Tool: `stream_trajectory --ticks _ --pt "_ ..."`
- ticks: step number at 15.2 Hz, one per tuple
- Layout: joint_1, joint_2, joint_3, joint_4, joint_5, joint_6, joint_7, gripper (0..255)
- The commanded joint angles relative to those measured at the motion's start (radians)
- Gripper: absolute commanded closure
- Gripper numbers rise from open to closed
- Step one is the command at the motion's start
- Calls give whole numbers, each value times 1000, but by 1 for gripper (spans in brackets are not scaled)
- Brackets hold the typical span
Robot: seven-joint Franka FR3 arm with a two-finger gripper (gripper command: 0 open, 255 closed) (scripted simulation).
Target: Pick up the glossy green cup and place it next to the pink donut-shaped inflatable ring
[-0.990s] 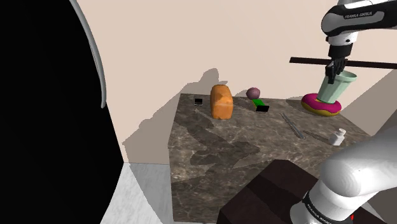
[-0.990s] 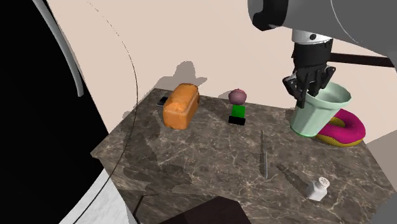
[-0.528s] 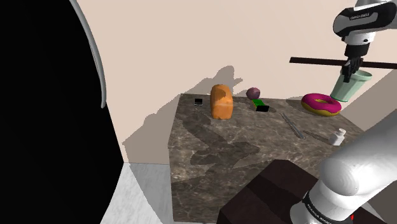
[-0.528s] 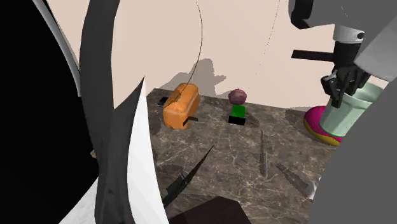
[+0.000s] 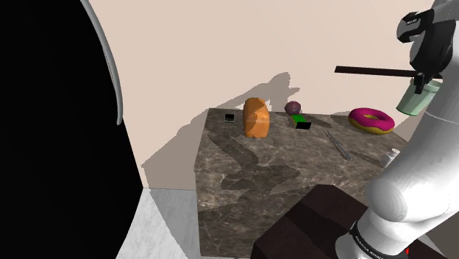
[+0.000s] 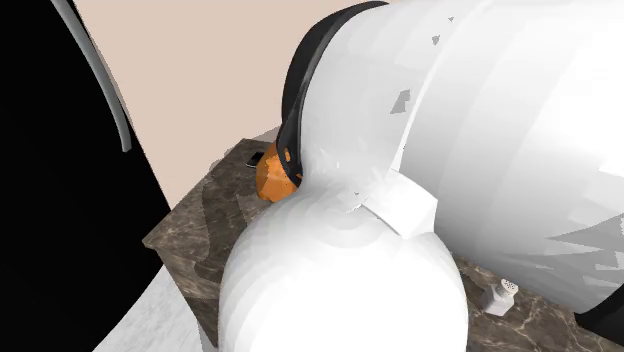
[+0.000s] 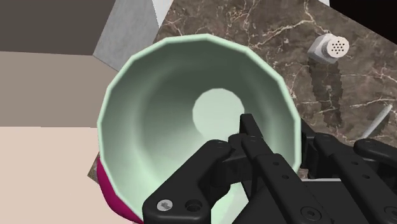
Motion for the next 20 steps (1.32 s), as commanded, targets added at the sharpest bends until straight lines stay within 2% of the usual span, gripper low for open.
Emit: stream_trajectory --ticks 1,20 --pt "-22 29 -7 -6 26 33 -28 255" --pt "-18 41 0 -250 24 281 12 255"
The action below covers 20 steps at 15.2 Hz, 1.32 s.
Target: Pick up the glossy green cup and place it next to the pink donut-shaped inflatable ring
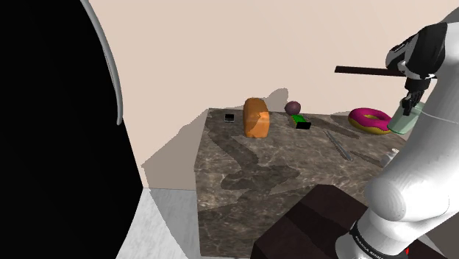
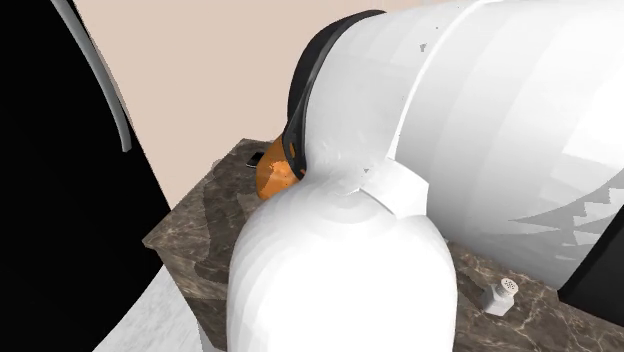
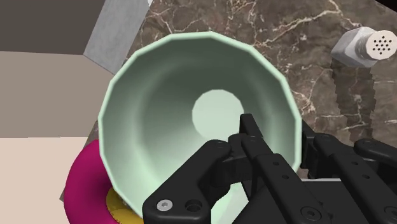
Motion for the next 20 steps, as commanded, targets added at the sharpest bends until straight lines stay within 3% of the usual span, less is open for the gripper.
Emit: stream_trajectory --ticks 1,20 --pt "-3 10 1 -18 7 26 -1 255" --pt "-44 122 34 -165 90 255 -20 255"
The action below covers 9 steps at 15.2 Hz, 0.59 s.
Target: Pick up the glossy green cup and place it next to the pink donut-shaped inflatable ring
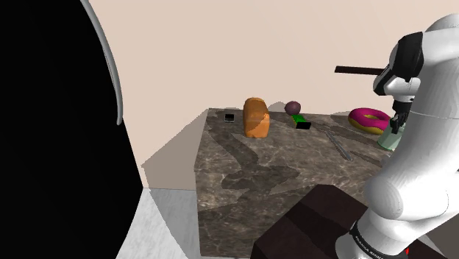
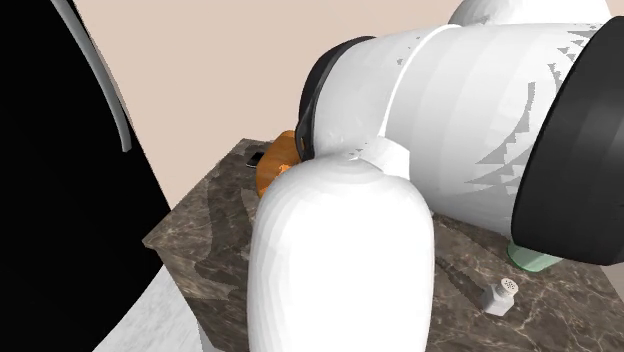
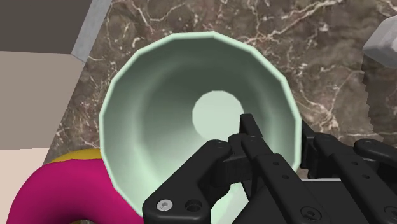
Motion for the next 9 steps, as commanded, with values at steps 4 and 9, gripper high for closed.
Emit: stream_trajectory --ticks 4,9 --pt "-3 5 2 -4 5 10 -2 255" --pt "-3 5 2 -4 5 9 -2 0"
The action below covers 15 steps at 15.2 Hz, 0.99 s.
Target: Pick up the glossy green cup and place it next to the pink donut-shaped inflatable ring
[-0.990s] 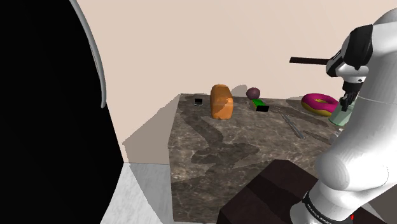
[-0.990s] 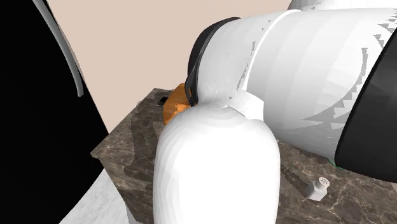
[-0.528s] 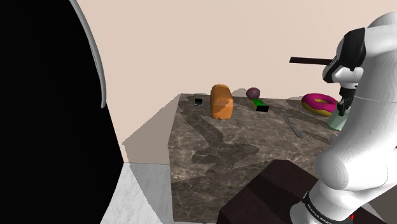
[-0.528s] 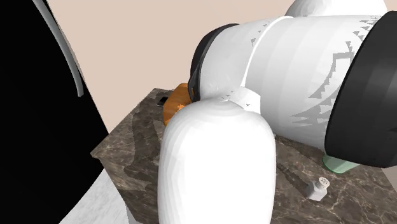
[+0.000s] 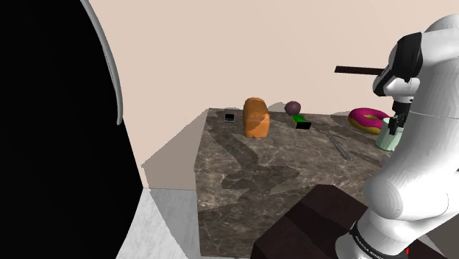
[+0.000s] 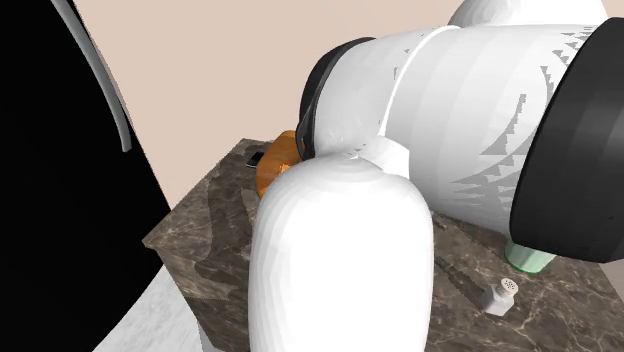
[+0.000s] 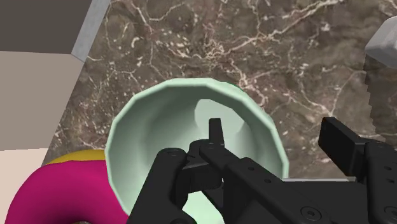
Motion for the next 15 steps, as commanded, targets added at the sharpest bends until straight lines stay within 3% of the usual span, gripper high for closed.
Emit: stream_trajectory --ticks 1,4,8,15 --pt "0 0 0 0 0 0 0 0" --pt "0 0 0 0 0 0 0 0" --pt "51 -84 -24 48 -70 -115 47 0" --pt "51 -84 -23 48 -70 -115 47 0"
